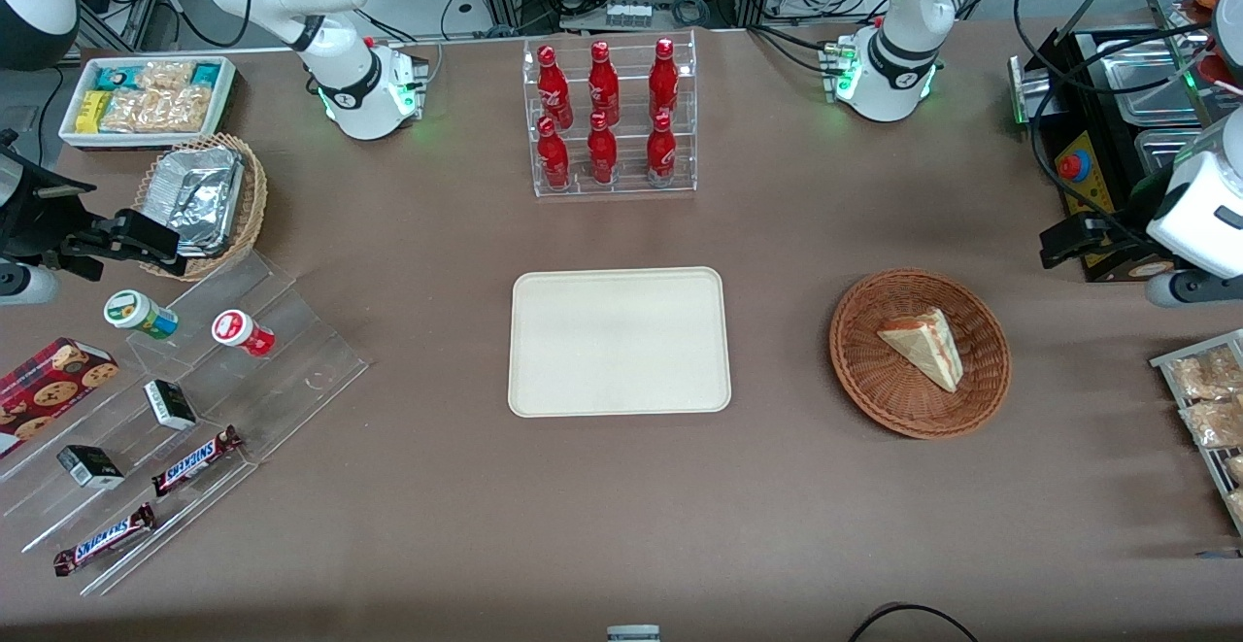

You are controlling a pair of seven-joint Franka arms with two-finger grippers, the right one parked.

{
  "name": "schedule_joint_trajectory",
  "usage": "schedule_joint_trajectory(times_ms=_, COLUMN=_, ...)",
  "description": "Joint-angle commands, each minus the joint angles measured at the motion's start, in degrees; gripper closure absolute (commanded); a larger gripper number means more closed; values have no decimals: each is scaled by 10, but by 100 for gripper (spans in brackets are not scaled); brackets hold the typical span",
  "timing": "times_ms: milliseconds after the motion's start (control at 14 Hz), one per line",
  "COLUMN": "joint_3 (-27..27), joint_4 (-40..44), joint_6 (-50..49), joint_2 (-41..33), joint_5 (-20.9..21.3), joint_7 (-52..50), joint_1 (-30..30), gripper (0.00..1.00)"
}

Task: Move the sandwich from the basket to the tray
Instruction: 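Move the left gripper over the wrapped sandwich in the wicker basket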

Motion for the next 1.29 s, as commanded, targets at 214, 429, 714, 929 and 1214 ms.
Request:
schedule_joint_trajectory(times_ms=214, joint_3=0, joint_4=-33, joint_6=58, joint_2=28, joint_5=13, joint_7=-22, joint_1=3, gripper=1)
schedule_joint_trajectory(times_ms=429, joint_3=13, joint_4=-143, joint_6=195, joint_2=27, joint_5=13, joint_7=-133, joint_1=4, gripper=1)
schedule_joint_trajectory(times_ms=714, joint_3=15, joint_4=-263, joint_6=359, joint_2=26, joint_5=5, joint_7=-284, joint_1=5, gripper=1)
schedule_joint_trajectory(times_ms=929, joint_3=15, joint_4=-344, joint_6=455, joint_2=25, joint_5=4, joint_7=-333, joint_1=4, gripper=1)
schedule_joint_trajectory(times_ms=1214, joint_3=14, joint_4=-410, joint_6=544, joint_2=28, joint_5=5, joint_7=-376, joint_1=2, gripper=1)
